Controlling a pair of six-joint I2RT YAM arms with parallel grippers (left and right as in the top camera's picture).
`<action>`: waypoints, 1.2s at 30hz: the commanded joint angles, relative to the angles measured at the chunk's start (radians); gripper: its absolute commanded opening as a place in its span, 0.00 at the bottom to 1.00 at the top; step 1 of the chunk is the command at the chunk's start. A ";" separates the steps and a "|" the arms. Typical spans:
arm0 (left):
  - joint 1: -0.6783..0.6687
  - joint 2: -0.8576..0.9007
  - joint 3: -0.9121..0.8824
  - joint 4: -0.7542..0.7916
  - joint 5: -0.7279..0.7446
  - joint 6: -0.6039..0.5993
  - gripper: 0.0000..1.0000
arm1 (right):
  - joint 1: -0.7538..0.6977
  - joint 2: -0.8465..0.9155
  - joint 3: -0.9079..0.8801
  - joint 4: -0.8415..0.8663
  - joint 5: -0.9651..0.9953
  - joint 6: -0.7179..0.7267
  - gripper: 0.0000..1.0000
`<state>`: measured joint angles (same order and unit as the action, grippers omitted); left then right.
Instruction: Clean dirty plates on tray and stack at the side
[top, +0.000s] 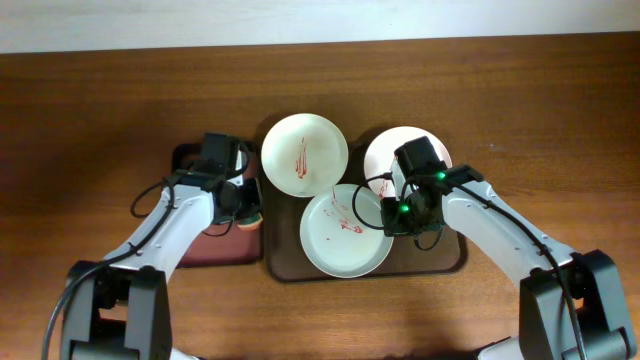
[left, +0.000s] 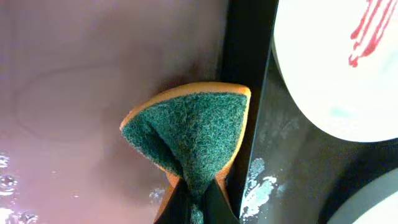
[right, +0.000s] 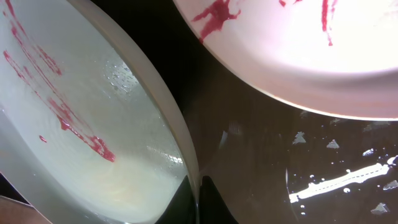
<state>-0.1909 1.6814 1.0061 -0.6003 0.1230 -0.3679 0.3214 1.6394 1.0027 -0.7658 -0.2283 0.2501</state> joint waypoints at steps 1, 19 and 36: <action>-0.005 0.004 0.006 -0.005 -0.005 -0.013 0.00 | 0.006 -0.011 0.015 0.003 0.005 -0.010 0.04; -0.339 0.003 0.094 0.055 0.248 0.153 0.00 | 0.007 0.086 -0.049 0.023 -0.029 -0.008 0.04; -0.444 0.220 0.094 0.211 0.464 -0.324 0.00 | 0.007 0.086 -0.049 0.022 -0.029 -0.009 0.04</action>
<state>-0.6331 1.8839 1.0904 -0.3912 0.6037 -0.6785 0.3218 1.7123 0.9627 -0.7429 -0.2638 0.2504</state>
